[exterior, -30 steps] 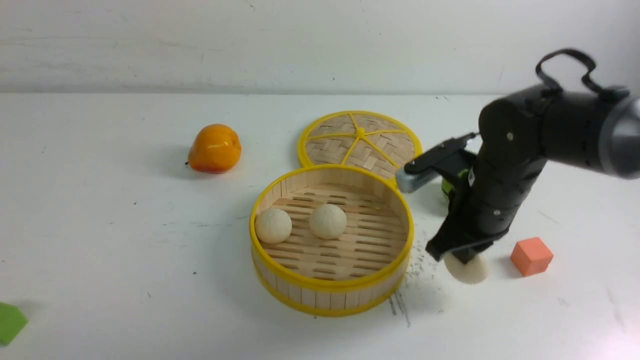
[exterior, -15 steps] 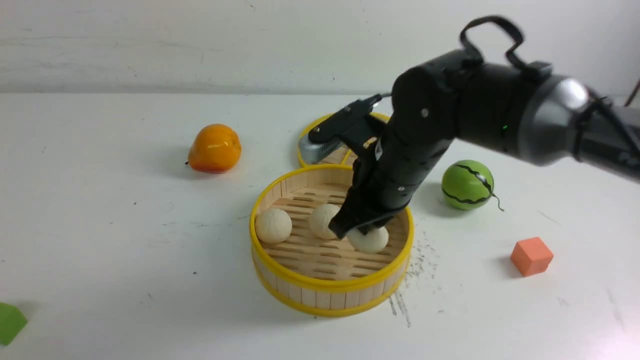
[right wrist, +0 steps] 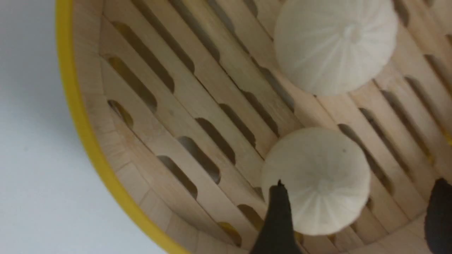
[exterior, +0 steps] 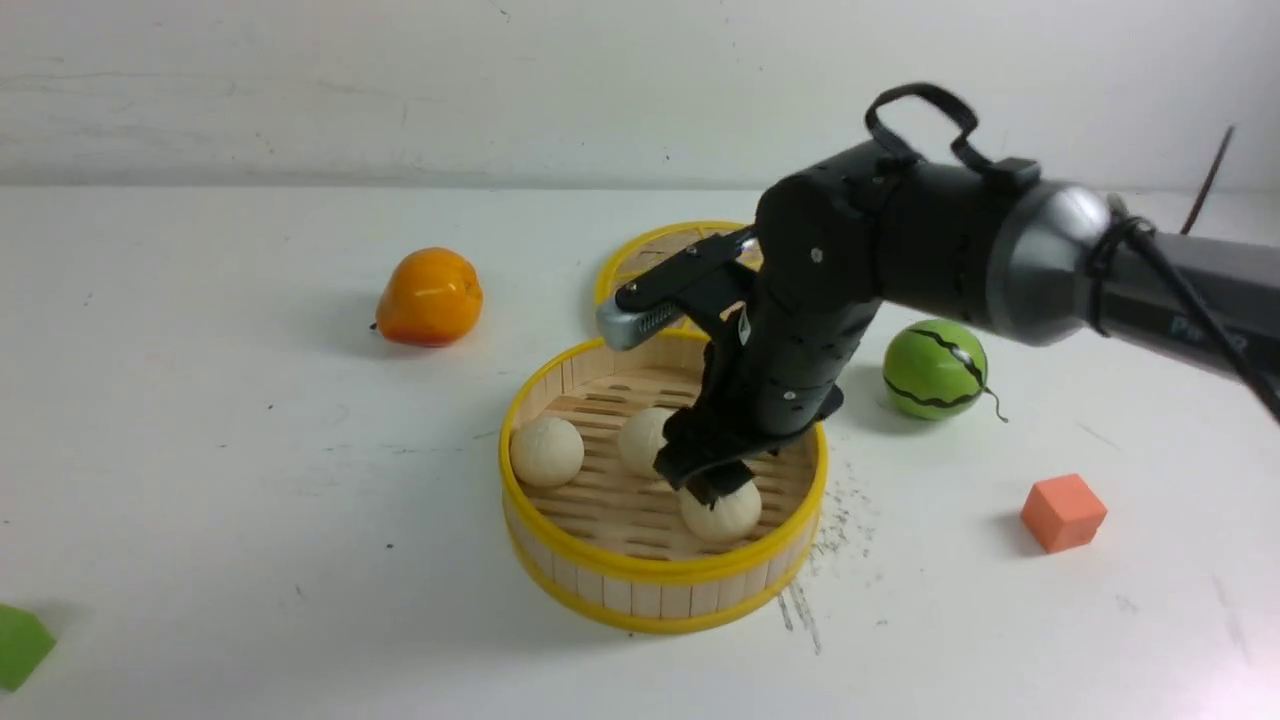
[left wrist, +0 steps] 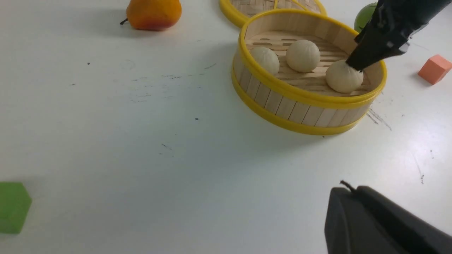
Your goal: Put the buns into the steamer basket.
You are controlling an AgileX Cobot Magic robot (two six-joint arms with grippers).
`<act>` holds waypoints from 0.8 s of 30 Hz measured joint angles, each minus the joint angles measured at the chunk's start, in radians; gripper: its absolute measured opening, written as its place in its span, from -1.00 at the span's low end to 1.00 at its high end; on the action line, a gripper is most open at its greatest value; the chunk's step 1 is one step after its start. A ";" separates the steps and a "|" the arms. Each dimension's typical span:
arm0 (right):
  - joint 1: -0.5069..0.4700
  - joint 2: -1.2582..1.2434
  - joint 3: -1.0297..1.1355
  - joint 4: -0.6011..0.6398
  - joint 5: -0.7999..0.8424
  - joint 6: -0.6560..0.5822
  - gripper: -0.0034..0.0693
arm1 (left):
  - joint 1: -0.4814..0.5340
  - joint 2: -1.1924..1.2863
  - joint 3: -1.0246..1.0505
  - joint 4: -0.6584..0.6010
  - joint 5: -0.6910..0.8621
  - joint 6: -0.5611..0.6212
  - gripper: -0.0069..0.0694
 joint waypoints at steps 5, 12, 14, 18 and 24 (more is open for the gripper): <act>0.000 -0.177 -0.003 0.000 0.033 0.013 0.19 | 0.000 0.000 0.000 0.000 0.000 0.000 -0.79; 0.000 -0.572 0.159 0.000 0.011 0.069 -0.91 | 0.000 0.000 0.000 0.000 0.000 0.000 -0.77; 0.000 -0.632 0.220 0.001 -0.008 0.083 -0.95 | 0.000 0.000 0.000 0.000 0.000 0.000 -0.77; 0.000 -0.894 0.447 0.045 -0.112 0.091 -0.96 | 0.000 0.000 0.000 0.000 0.000 0.000 -0.75; 0.000 -1.177 0.695 0.126 -0.228 0.093 -0.96 | 0.000 0.000 0.000 0.000 0.000 0.000 -0.73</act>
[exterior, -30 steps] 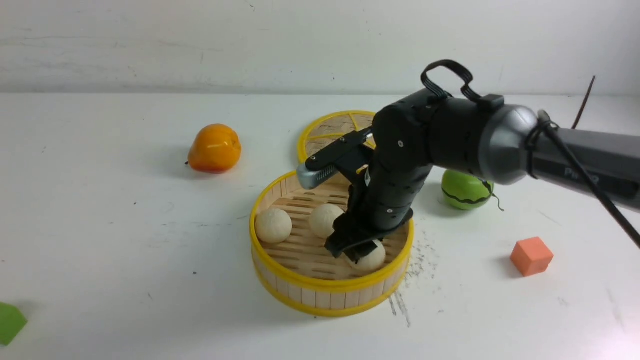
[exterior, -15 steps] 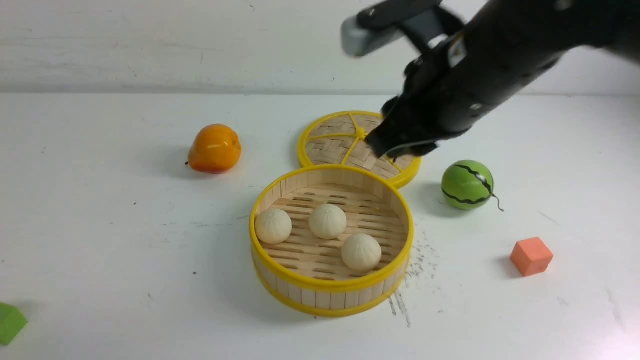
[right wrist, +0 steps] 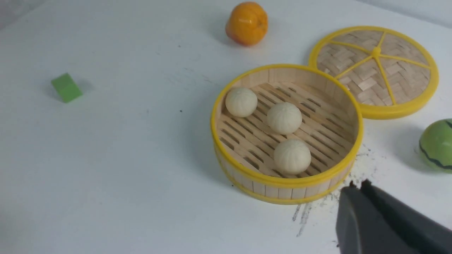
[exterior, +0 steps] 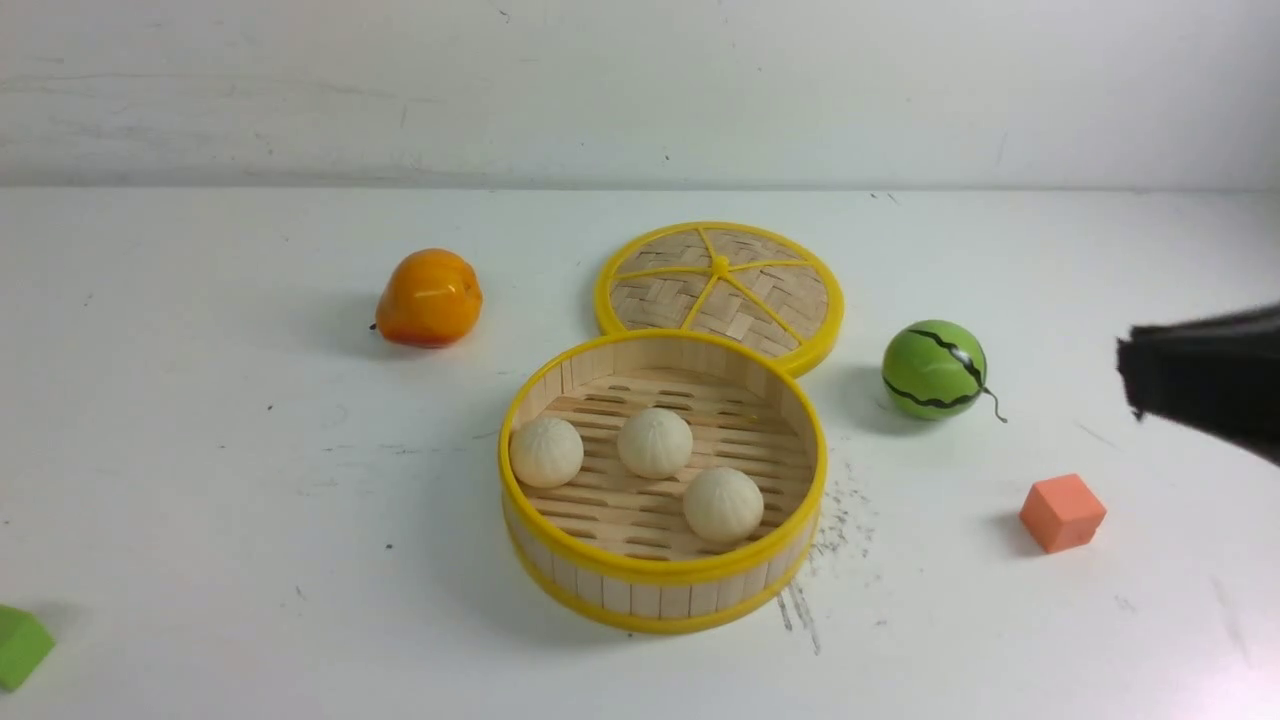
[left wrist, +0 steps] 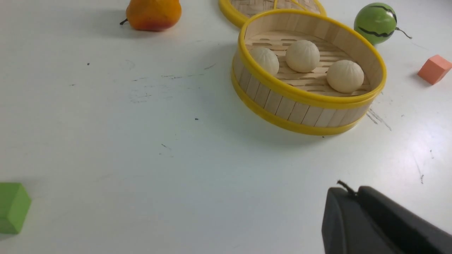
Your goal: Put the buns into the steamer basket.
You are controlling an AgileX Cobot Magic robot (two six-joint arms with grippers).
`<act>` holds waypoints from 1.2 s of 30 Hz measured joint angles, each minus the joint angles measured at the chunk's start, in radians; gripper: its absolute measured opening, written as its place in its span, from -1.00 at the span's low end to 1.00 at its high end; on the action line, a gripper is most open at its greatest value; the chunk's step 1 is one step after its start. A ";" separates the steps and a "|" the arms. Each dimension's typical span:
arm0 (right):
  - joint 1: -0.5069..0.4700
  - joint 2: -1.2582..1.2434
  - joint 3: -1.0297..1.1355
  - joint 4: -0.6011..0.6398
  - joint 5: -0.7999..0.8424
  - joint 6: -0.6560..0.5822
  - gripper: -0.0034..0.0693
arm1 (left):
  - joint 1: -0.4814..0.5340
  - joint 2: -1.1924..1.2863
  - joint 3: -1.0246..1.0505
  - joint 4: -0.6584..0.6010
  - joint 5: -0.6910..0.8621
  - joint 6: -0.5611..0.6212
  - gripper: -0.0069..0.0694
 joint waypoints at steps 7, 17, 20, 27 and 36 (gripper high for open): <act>0.000 -0.081 0.116 0.005 -0.025 0.001 -0.95 | 0.000 0.000 0.000 0.000 0.000 0.000 -0.72; 0.000 -0.084 0.139 0.023 -0.105 -0.001 -0.96 | 0.000 0.000 0.000 0.000 0.000 0.000 -0.70; 0.000 -0.085 0.167 0.017 -0.169 -0.009 -0.96 | 0.000 0.000 0.000 0.000 0.000 0.000 -0.70; -0.001 -0.120 0.413 0.012 -0.522 -0.016 -0.96 | 0.000 0.000 0.000 0.000 0.001 0.000 -0.69; -0.210 -0.353 0.848 0.058 -0.949 -0.023 -0.96 | 0.000 0.000 0.000 0.000 0.001 0.000 -0.67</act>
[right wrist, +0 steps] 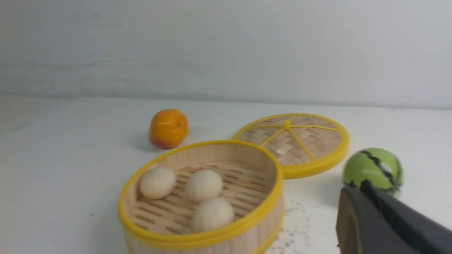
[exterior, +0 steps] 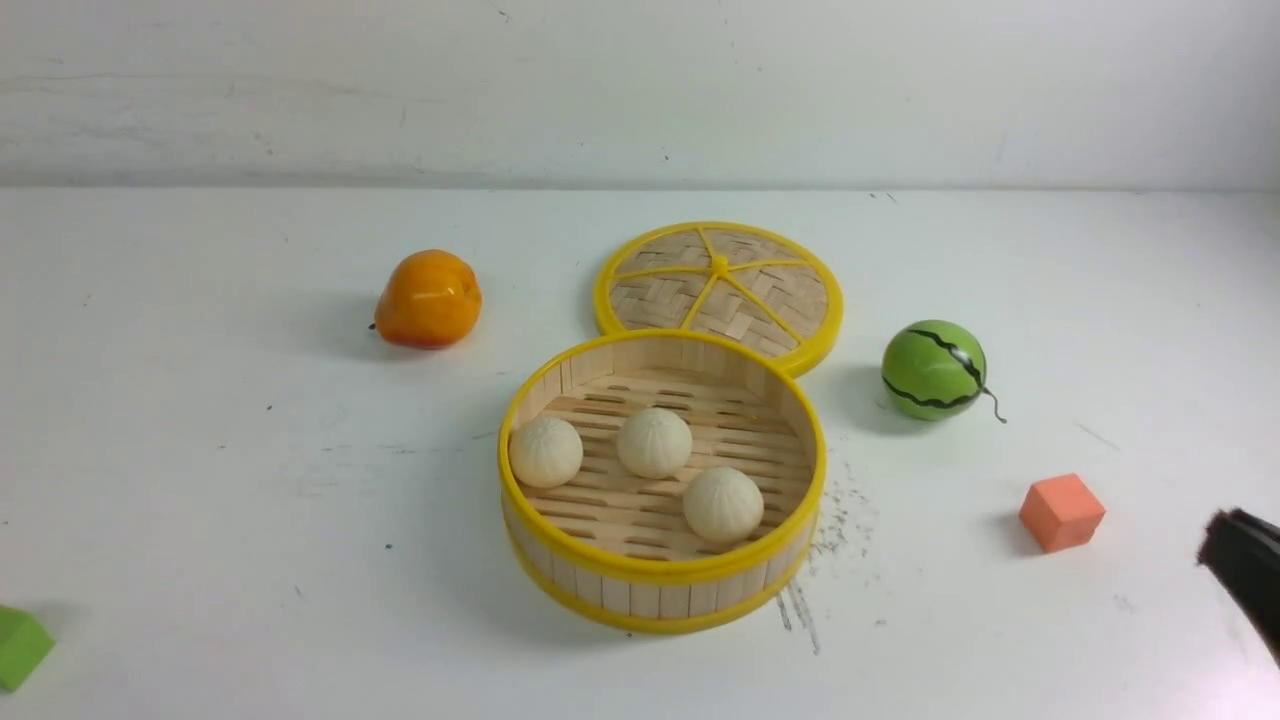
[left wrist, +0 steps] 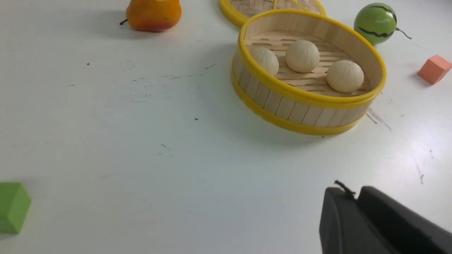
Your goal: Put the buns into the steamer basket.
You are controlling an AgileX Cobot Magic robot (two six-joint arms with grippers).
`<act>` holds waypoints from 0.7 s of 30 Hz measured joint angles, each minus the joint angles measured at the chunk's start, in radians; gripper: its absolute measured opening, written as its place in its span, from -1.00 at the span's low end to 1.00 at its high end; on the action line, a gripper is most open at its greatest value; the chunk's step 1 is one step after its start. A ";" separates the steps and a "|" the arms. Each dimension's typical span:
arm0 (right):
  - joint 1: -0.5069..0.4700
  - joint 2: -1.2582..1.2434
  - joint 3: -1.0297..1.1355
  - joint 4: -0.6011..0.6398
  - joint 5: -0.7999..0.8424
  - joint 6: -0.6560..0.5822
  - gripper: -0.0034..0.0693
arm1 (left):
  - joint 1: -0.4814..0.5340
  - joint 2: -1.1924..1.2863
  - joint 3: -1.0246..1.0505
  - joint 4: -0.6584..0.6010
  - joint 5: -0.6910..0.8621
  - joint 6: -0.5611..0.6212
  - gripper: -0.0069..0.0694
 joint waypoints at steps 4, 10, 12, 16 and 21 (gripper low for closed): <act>-0.175 -0.127 0.078 -0.007 0.026 0.000 -0.96 | 0.000 0.000 0.000 0.000 0.000 0.000 -0.66; -0.376 -0.321 0.142 -0.096 0.198 0.079 -0.96 | 0.000 0.000 0.000 0.000 0.000 0.000 -0.63; -0.398 -0.369 0.142 -0.132 0.279 0.108 -0.96 | 0.000 0.000 0.000 0.000 0.000 0.000 -0.62; -0.406 -0.428 0.142 -0.167 0.430 0.129 -0.96 | 0.000 0.000 0.000 0.000 0.000 0.000 -0.62; -0.406 -0.432 0.142 -0.172 0.529 0.131 -0.96 | 0.000 0.000 0.000 0.000 0.000 0.000 -0.60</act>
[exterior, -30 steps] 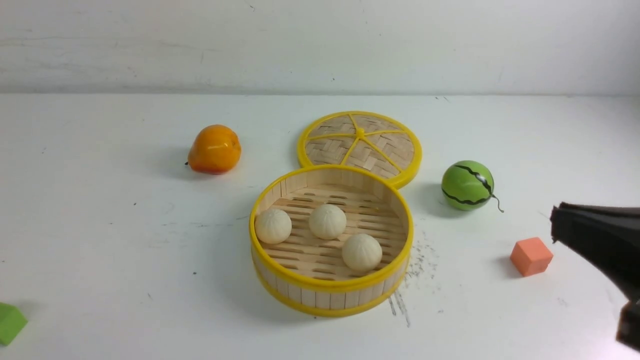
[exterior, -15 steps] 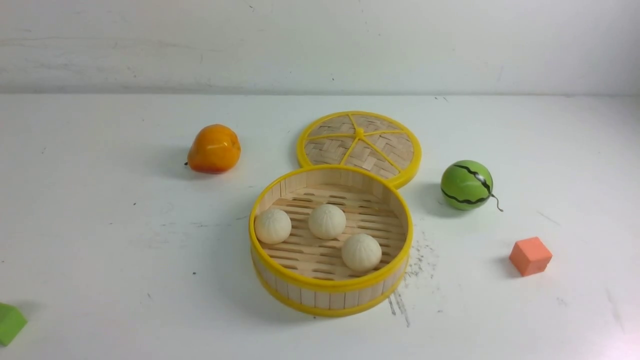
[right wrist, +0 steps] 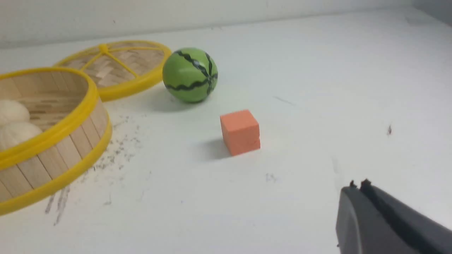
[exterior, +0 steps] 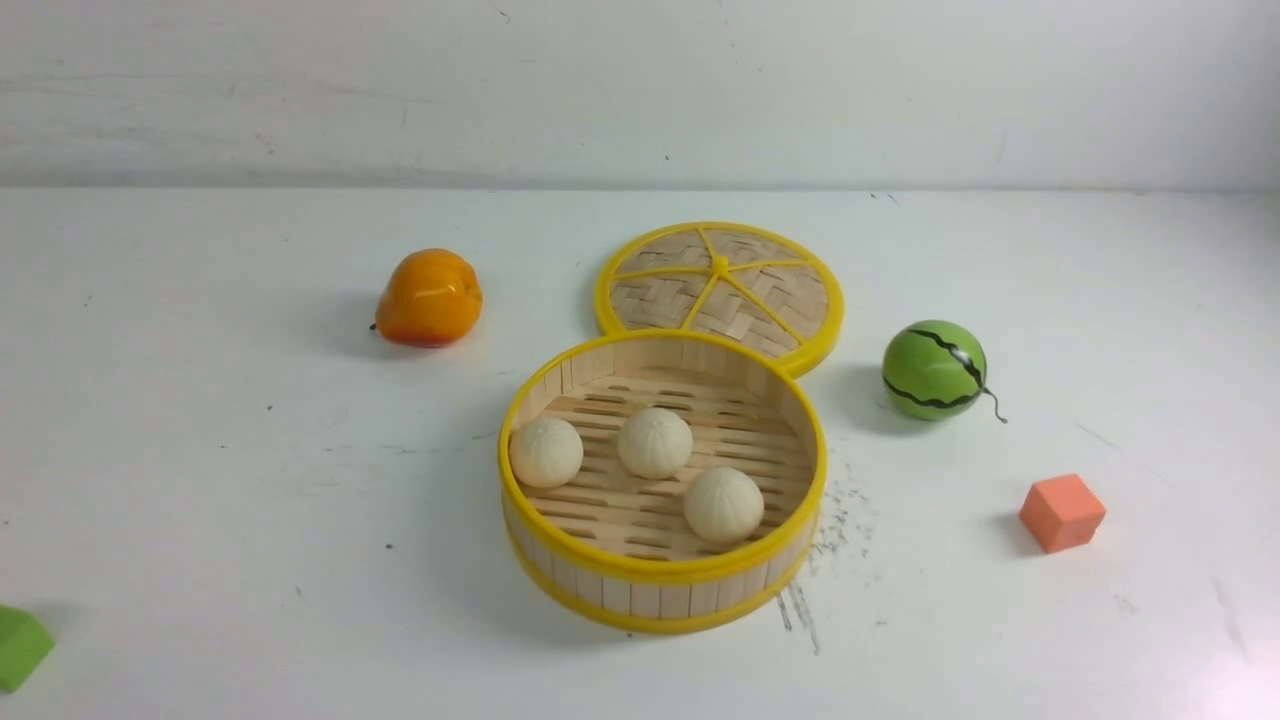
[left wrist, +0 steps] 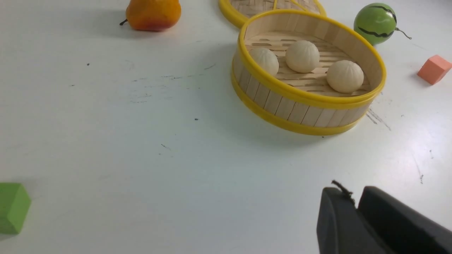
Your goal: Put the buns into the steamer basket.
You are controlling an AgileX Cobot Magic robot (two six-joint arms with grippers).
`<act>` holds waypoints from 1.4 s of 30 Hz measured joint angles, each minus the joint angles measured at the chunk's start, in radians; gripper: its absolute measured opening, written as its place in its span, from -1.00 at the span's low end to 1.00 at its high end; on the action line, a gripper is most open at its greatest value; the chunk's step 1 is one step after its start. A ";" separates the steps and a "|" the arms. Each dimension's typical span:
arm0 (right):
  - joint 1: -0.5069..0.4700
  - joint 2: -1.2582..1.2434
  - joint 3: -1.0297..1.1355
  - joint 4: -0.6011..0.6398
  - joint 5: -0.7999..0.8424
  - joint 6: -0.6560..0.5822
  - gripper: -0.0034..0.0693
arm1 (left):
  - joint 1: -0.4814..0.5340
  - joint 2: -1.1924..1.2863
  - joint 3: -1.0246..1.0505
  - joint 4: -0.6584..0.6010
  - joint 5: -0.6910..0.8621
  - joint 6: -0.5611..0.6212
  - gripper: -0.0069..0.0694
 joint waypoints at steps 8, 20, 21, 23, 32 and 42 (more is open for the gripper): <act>0.000 0.000 -0.008 -0.013 0.086 0.000 -0.96 | 0.000 0.000 0.000 0.000 0.000 0.000 -0.58; 0.000 0.000 -0.009 -0.013 0.090 0.000 -0.95 | 0.000 0.000 0.000 0.000 0.000 0.000 -0.54; 0.000 0.000 -0.009 -0.013 0.090 0.000 -0.95 | 0.000 0.000 0.000 0.000 0.000 0.000 -0.54; 0.000 0.000 -0.009 -0.013 0.090 0.000 -0.95 | 0.000 0.000 0.000 0.000 0.000 0.000 -0.53; 0.000 0.000 -0.009 -0.013 0.090 0.000 -0.94 | 0.000 0.000 0.000 0.000 0.000 0.000 -0.53; 0.000 0.000 -0.009 -0.013 0.090 0.000 -0.92 | 0.022 -0.009 0.022 -0.001 -0.109 0.000 -0.63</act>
